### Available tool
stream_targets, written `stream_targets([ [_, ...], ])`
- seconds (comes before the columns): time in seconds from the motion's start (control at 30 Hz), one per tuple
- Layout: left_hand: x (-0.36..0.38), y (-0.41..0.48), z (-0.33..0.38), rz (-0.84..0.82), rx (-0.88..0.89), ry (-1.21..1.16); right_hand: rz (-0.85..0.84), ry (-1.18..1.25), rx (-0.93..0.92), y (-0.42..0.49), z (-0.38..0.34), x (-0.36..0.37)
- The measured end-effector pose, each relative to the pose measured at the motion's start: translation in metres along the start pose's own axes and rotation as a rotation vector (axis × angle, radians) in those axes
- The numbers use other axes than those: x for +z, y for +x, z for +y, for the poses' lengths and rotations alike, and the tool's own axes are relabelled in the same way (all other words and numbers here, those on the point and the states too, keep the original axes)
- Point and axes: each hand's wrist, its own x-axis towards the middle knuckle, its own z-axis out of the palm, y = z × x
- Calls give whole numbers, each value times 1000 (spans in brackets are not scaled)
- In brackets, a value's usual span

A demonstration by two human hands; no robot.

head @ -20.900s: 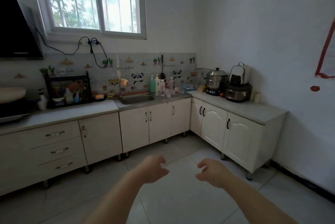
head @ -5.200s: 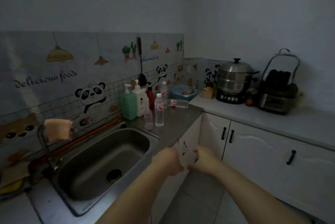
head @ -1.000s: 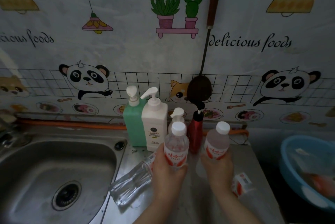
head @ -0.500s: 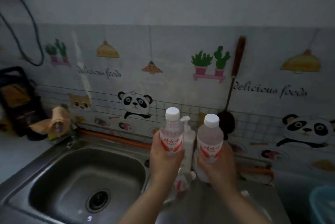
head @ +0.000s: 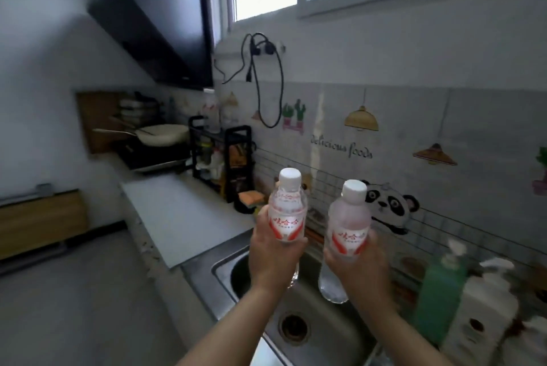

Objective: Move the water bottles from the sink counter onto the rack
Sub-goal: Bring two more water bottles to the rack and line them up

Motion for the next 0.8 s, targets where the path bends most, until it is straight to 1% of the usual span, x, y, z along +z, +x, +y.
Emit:
stream_targets([
  [0.13,-64,25,-31,89,-1,45,-99,85,20,-5,-25,68],
  [0.27,-131,53,-68,143,-11,62,-176,125,18,-12,-56,144],
  [0.57,-274,162,-160,208,-26,96,-209,165,-45,-12,-126,328],
  [0.8,-343,230,-206,212,-27,92,-247,150,-52,7,-156,432],
])
